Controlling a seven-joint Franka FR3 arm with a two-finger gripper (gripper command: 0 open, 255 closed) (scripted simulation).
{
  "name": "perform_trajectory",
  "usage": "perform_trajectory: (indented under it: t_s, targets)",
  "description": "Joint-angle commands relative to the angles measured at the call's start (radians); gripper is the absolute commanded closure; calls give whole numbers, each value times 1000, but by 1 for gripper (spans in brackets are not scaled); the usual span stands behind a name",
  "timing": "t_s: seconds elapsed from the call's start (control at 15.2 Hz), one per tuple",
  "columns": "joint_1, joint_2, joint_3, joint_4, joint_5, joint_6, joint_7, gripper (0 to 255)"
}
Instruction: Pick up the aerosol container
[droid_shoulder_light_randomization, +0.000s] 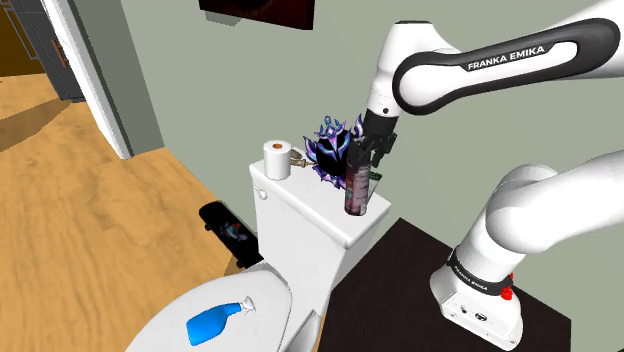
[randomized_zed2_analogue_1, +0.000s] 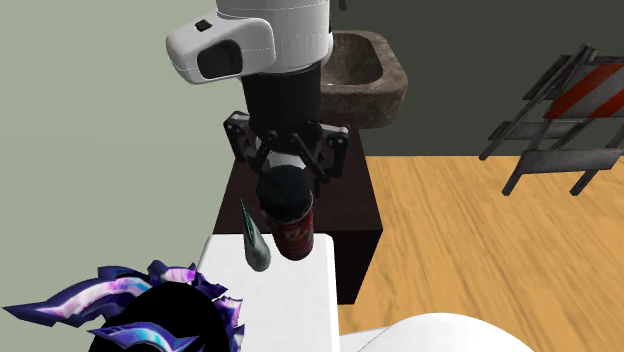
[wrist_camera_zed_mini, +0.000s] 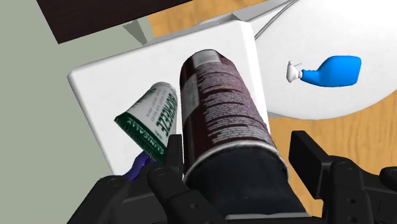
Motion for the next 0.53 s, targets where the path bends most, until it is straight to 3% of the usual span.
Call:
perform_trajectory:
  t_s: [0.0, 0.46]
  targets:
    - [0, -9, -2, 21, -2, -30, 2, 255]
    - [-3, -28, -8, 80, -8, -108, 3, 255]
